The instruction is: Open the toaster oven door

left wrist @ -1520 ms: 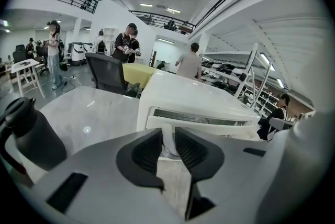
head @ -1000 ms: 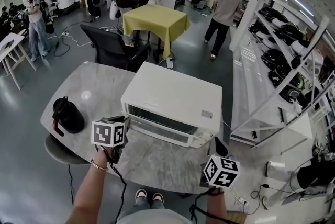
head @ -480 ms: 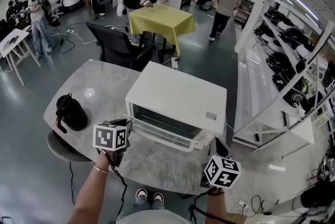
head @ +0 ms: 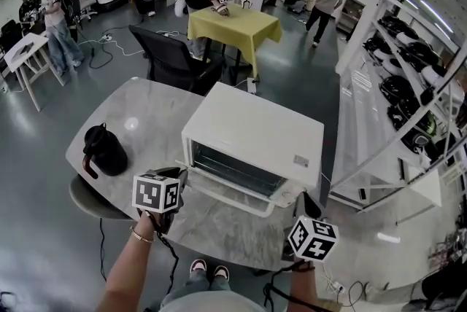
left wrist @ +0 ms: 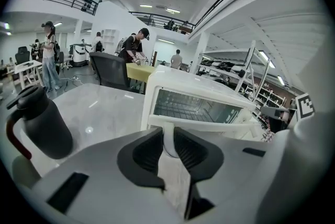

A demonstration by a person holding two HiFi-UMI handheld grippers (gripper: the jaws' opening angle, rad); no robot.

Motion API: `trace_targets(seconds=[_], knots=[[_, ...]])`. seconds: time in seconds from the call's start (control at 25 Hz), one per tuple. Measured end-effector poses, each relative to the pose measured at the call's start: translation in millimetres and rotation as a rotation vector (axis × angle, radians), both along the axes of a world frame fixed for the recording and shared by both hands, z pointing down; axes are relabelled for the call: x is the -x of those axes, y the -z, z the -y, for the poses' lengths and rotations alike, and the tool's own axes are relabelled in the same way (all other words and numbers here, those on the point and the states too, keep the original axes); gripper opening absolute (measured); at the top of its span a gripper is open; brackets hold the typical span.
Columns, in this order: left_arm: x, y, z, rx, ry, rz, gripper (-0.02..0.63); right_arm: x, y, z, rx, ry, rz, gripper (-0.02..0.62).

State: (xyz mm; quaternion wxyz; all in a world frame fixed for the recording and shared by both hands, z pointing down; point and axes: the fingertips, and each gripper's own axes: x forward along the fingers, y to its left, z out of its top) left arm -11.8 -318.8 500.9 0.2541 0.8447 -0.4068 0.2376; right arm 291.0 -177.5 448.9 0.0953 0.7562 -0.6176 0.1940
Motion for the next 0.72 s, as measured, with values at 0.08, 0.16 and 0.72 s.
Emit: trace_targets(seconds=[0.08,0.16,0.72], knots=[[2,-2,-2,0.002,0.000,0.004,0.069,0,-1,-1,0.002,0.004,0.002,0.005],[3,-3,-5,0.005,0.001,0.006,0.069,0,-3,-1,0.006,0.008,0.003,0.005],[11,-14,-18,0.011,0.004,0.013,0.067,7,-11,1,0.025,0.046,0.009,0.005]])
